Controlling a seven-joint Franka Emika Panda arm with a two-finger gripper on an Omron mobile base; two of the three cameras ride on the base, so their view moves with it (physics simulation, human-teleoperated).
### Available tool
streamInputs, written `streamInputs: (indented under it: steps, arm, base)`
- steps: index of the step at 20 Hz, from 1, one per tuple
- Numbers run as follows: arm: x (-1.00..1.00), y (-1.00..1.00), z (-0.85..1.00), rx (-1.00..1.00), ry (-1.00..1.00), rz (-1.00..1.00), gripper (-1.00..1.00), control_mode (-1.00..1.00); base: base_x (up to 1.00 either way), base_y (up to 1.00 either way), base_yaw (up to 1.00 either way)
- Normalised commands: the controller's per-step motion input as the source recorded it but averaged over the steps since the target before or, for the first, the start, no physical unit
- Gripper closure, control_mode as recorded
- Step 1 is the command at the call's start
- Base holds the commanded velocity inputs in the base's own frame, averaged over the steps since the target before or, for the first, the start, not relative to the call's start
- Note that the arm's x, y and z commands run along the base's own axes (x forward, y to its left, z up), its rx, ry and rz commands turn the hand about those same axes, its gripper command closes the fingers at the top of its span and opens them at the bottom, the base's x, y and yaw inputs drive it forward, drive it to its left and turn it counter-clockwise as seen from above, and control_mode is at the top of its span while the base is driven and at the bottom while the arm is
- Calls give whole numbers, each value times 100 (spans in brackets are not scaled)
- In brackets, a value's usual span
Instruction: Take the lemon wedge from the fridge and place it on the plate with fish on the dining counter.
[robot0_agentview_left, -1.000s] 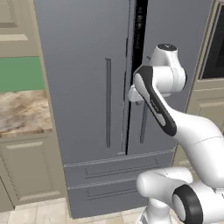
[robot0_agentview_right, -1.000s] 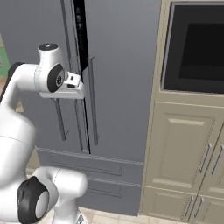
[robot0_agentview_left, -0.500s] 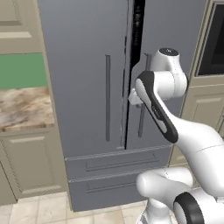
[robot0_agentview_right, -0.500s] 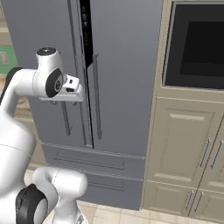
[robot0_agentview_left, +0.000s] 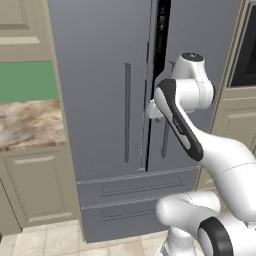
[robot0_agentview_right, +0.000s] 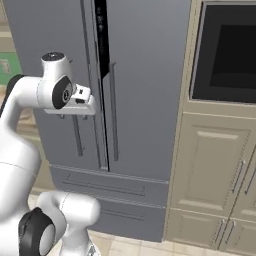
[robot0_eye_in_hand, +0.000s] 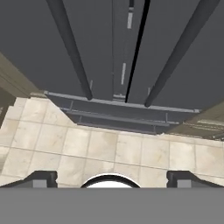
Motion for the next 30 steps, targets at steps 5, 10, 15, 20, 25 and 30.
streamInputs:
  steps: [5,10,15,20,25,30]
  arm:
    - [0,0,0,0,0,0,-100,100]
    - [0,0,0,0,0,0,-100,100]
    - [0,0,0,0,0,0,-100,100]
    - [0,0,0,0,0,0,-100,100]
    - [0,0,4,0,-11,0,-100,-100]
    - [8,2,49,2,-47,0,-100,-100]
  base:
    - [59,80,-24]
    - [-53,-9,0]
    - [-95,-8,0]
    - [-32,0,0]
    - [0,0,0]
    - [0,0,0]
